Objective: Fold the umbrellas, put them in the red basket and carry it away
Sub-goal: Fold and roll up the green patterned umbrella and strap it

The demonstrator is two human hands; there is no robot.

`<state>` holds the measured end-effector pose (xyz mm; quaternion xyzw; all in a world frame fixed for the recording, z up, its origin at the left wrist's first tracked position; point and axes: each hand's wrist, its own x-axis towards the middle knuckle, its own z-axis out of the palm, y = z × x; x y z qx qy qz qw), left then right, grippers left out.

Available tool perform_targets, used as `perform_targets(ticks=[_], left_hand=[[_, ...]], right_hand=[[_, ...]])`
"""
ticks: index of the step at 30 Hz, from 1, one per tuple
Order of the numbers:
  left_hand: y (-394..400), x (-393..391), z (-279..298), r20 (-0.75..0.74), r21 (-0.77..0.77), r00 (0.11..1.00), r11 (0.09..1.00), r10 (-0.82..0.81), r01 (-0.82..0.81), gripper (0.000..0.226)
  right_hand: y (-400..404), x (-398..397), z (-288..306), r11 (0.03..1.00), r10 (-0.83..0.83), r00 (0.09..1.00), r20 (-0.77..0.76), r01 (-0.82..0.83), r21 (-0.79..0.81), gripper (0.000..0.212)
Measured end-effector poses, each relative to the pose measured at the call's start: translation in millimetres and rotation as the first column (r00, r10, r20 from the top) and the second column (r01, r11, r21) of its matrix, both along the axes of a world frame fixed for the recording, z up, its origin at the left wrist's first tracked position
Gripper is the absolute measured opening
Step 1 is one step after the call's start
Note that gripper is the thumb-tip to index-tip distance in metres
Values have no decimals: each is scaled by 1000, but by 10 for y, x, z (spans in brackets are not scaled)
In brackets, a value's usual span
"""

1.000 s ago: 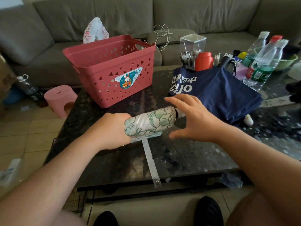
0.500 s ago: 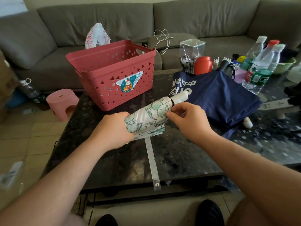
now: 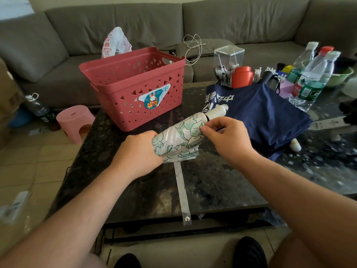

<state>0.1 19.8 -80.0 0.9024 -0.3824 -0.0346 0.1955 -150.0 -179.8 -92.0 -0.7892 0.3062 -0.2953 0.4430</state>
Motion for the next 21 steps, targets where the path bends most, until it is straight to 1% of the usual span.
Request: perform_targets(ticks=[4, 8, 10, 13, 17, 18, 19, 20, 21], left_hand=[[3, -9, -13, 27, -9, 1000, 1000, 11, -11, 21], [-4, -29, -14, 46, -18, 999, 1000, 24, -23, 22], [-10, -34, 0, 49, -23, 998, 999, 27, -26, 24], [-13, -13, 24, 68, -21, 997, 999, 34, -32, 25], [3, -4, 4, 69, 4, 997, 1000, 16, -16, 26], [10, 2, -8, 79, 12, 997, 1000, 13, -14, 25], [15, 9, -17, 90, 16, 996, 1000, 10, -11, 24], [17, 16, -26, 101, 19, 995, 1000, 4, -6, 23], [16, 16, -35, 109, 21, 994, 1000, -2, 0, 23]], right_hand=[[-9, 2, 12, 1000, 6, 999, -35, -7, -15, 13], [28, 7, 50, 991, 11, 998, -65, -19, -133, 20], [10, 19, 37, 988, -8, 998, -69, -3, -156, 24], [-11, 42, -45, 993, -33, 994, -103, 20, -120, 25], [-8, 25, -72, 1000, -4, 994, -106, 3, -12, 20], [-8, 12, -64, 999, -6, 995, -99, 1, -44, 18], [-21, 0, -50, 982, -27, 995, -93, 9, -189, 15], [-19, -12, -18, 907, -47, 996, -74, 12, -420, 11], [8, -20, 21, 766, -39, 997, -61, -10, -643, 13]])
